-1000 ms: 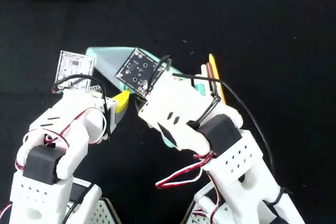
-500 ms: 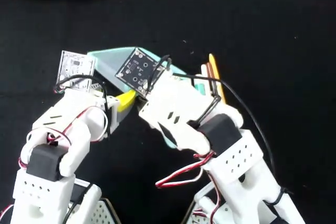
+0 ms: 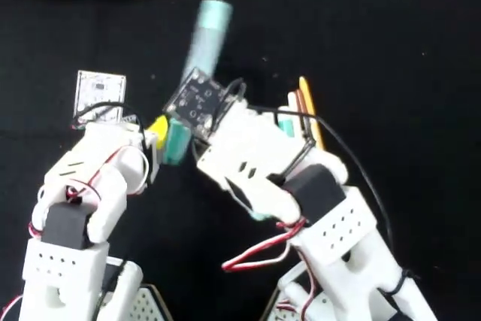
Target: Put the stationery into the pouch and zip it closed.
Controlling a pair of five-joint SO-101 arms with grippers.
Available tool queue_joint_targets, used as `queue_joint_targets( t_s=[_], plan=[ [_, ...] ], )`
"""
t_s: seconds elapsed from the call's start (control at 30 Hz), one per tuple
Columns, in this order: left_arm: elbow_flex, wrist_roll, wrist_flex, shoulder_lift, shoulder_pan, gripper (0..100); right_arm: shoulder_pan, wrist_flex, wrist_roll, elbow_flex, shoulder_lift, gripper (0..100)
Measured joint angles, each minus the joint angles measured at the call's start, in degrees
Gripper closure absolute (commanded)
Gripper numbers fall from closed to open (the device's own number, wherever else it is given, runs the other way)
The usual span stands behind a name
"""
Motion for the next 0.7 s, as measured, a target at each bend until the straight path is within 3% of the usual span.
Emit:
queue_joint_targets(
  t_s=[0.23, 0.53, 0.7],
  plan=[
    [-1.8, 0.0, 5.5, -8.1, -0.4, 81, -0.1, 3.1, 0.1, 2.0, 0.0, 98.6],
    [-2.5, -0.1, 6.4, -16.8, -0.8, 76, -3.3, 8.5, 0.2, 1.0, -3.2, 98.6],
    [3.3, -0.1, 6.4, -16.8, 2.7, 76, -3.2, 9.1, 0.2, 1.0, -3.7, 98.6]
  ],
)
